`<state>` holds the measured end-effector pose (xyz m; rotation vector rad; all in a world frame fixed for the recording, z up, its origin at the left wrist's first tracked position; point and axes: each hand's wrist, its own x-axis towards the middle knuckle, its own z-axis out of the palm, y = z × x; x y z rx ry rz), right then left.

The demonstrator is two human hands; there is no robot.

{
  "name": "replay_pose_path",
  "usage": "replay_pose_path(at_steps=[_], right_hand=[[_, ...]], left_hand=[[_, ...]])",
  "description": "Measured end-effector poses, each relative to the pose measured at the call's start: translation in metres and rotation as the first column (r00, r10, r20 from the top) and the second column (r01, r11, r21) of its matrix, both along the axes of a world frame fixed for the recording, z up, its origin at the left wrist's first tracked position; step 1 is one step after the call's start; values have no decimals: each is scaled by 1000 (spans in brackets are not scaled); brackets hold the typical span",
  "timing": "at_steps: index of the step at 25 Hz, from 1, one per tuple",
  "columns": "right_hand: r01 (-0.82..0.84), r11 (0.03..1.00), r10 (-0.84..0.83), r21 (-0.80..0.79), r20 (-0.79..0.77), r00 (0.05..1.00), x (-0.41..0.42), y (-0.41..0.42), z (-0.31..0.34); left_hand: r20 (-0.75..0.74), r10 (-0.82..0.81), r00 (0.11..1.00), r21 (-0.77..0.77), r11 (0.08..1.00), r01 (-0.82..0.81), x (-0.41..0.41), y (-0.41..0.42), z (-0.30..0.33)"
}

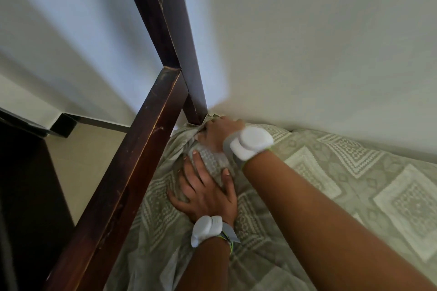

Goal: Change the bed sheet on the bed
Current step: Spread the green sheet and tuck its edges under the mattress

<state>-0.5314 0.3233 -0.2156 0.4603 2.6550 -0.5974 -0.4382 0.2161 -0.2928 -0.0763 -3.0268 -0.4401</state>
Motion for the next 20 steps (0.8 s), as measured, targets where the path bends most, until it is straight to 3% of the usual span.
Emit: replay_pose_path(at_steps=[3, 6, 11, 14, 15, 18, 20], right_hand=[[-175, 962, 196, 211, -81, 977, 30, -21, -7], [-137, 952, 166, 275, -82, 983, 25, -32, -6], [-125, 929, 55, 349, 202, 978, -10, -47, -18], [37, 973, -118, 229, 348, 930, -40, -40, -17], [48, 982, -114, 185, 366, 924, -46, -39, -12], [-133, 982, 98, 137, 239, 966, -20, -27, 5], [-9, 994, 17, 108, -71, 997, 10, -5, -5]], left_hand=[[-4, -6, 1000, 38, 999, 6, 0, 0, 2], [-26, 37, 999, 102, 994, -34, -1, 5, 4], [-91, 154, 984, 115, 983, -143, -13, -2, -23], [-39, 183, 982, 313, 936, -162, -15, 4, -11], [-38, 175, 984, 296, 942, -156, -12, 5, -6], [-60, 21, 998, 103, 995, -15, 0, 0, -2], [-43, -3, 999, 58, 998, 5, -3, -2, -4]])
